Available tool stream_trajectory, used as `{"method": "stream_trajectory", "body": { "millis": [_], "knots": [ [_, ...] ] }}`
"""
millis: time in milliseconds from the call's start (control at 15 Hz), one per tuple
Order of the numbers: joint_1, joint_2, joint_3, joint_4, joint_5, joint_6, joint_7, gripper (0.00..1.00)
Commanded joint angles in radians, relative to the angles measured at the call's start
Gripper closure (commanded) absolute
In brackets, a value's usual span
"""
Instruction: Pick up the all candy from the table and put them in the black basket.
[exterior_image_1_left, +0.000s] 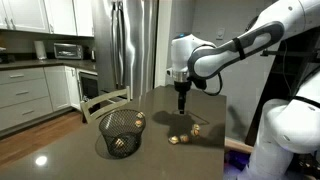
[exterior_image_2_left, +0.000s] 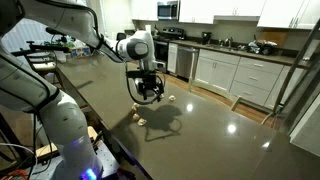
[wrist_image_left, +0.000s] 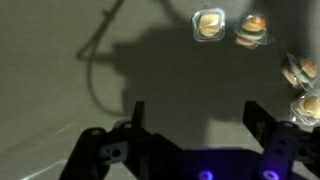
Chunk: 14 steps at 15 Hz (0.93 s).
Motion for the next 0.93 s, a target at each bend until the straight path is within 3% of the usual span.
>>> {"method": "stream_trajectory", "body": {
  "millis": [0, 867],
  "knots": [
    [0.009, 0.0, -0.008, 0.002, -0.003, -0.003, 0.003, 0.0],
    [0.012, 0.005, -0.01, 0.003, 0.004, 0.008, 0.003, 0.0]
  ]
}}
